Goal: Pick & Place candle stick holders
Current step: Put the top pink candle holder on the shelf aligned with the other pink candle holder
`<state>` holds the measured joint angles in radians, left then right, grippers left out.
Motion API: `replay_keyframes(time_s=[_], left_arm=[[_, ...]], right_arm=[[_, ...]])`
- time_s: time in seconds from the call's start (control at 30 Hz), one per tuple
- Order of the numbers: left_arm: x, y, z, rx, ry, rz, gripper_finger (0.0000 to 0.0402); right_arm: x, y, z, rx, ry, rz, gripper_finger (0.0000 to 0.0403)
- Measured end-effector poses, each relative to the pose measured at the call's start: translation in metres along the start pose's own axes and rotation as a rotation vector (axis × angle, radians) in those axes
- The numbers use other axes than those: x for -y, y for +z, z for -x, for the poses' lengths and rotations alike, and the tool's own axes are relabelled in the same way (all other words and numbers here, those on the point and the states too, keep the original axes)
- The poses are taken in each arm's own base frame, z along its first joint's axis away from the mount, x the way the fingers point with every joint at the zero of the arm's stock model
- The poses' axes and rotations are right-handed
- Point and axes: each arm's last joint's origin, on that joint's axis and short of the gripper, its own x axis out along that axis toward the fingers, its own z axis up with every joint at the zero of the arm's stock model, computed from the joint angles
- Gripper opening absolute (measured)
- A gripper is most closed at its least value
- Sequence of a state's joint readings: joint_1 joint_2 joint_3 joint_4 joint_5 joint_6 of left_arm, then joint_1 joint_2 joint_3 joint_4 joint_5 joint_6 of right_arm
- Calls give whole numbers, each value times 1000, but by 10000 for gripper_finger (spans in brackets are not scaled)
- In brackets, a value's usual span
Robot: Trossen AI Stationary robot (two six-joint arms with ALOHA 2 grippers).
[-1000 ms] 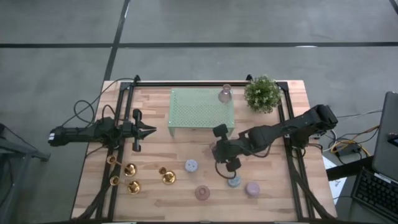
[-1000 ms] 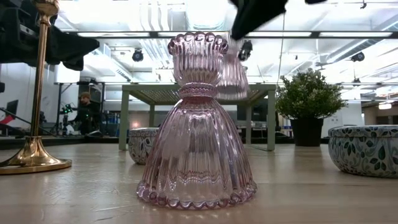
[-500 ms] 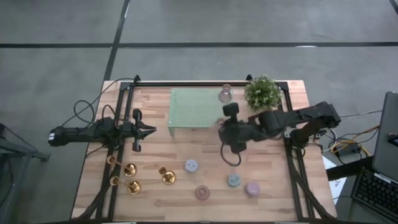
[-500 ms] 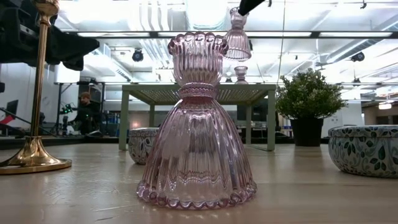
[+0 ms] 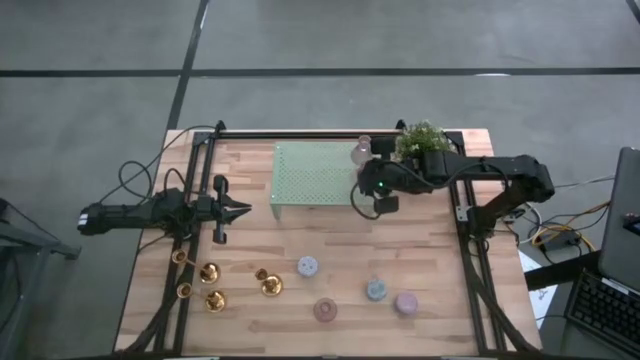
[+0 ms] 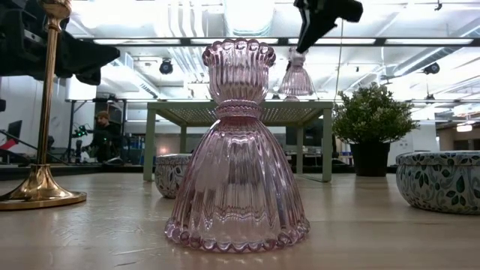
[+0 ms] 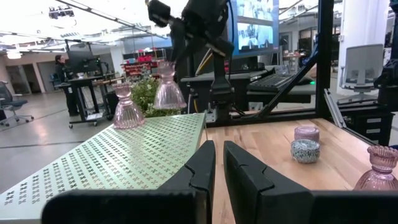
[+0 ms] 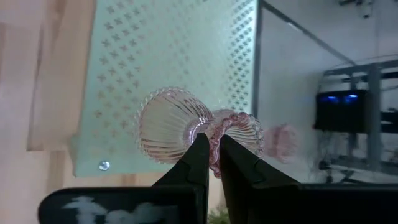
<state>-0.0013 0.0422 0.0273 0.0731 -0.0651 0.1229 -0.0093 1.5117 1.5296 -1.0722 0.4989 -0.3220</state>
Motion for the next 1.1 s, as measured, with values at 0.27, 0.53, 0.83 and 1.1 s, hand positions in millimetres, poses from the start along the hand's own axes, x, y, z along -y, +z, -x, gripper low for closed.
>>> replay_keyframes(time_s=[0.27,0.53,0.83,1.1], left_arm=[[0,0,0,1,0,0,37],[0,0,0,1,0,0,37],[0,0,0,1,0,0,37],[0,0,0,0,0,0,37]], right_arm=[[4,-11,-20,-45,1,-21,18],[6,-10,-22,-14,-15,-10,18],[10,-13,-30,-33,-1,-16,18],[11,-16,-36,-42,-8,-11,18]])
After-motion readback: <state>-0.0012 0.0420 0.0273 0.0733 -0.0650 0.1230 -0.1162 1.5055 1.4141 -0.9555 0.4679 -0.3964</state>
